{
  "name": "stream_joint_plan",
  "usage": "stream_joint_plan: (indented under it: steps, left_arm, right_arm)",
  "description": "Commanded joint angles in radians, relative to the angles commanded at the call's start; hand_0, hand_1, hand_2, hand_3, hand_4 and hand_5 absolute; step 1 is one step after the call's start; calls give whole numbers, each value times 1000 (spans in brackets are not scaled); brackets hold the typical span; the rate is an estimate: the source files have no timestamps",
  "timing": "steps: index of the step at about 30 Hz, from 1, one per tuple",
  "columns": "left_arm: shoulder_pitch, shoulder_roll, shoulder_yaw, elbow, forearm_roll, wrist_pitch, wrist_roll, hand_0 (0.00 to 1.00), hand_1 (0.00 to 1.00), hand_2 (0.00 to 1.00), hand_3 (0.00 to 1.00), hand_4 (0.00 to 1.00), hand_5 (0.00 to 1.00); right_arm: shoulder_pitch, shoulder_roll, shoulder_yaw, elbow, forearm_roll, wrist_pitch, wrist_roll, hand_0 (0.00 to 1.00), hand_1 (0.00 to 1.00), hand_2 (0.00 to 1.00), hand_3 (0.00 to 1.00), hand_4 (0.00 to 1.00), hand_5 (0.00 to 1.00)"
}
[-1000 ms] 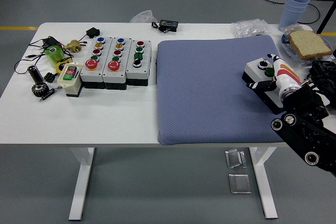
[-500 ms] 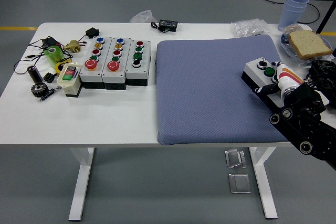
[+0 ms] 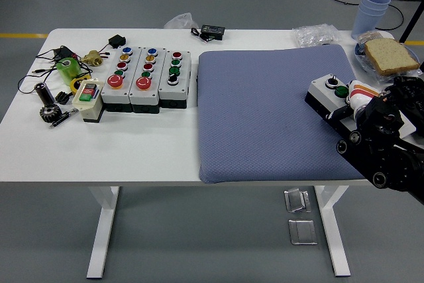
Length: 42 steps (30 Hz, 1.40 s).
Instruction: Pick up the button,place it on the desk,press the button,press the button
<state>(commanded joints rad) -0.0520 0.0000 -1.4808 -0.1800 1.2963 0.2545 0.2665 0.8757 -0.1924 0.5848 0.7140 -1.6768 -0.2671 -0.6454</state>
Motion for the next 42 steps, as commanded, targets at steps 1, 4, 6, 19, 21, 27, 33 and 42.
stream_joint_plan:
  steps: [1,4,6,19,21,27,33,42]
  left_arm:
    - [-2,0,0,0,-2,1,0,543,420,423,413,260,438]
    - [-4,0,3,0,-10,1,-1,543,419,423,413,260,439]
    - [-4,0,4,0,-11,1,0,543,419,423,413,260,439]
    - [1,0,6,0,-16,0,0,542,420,423,410,261,441]
    - [3,0,8,0,-16,-1,0,542,420,423,410,261,441]
    - [6,0,8,0,-10,-1,1,541,420,423,408,263,441]
    - [6,0,7,0,-12,2,0,541,419,424,407,262,442]
    - [7,0,6,0,-12,3,0,541,420,423,406,263,444]
  right_arm:
    - [2,-5,-3,4,-9,-6,0,407,418,534,573,804,97]
    - [3,-18,-8,22,-30,-26,0,289,337,500,511,738,56]
    - [0,-38,-15,51,-40,-42,0,289,337,500,511,738,56]
    - [-8,-228,-124,367,-15,-43,200,67,153,418,469,698,132]
    - [2,-245,-148,420,-18,-36,290,67,153,418,469,698,132]
    - [30,-265,-207,532,-3,4,524,49,110,357,434,804,282]
    - [68,-249,-309,524,13,48,627,42,96,334,423,817,314]
    - [75,-199,-382,431,12,31,661,63,98,348,437,793,257]
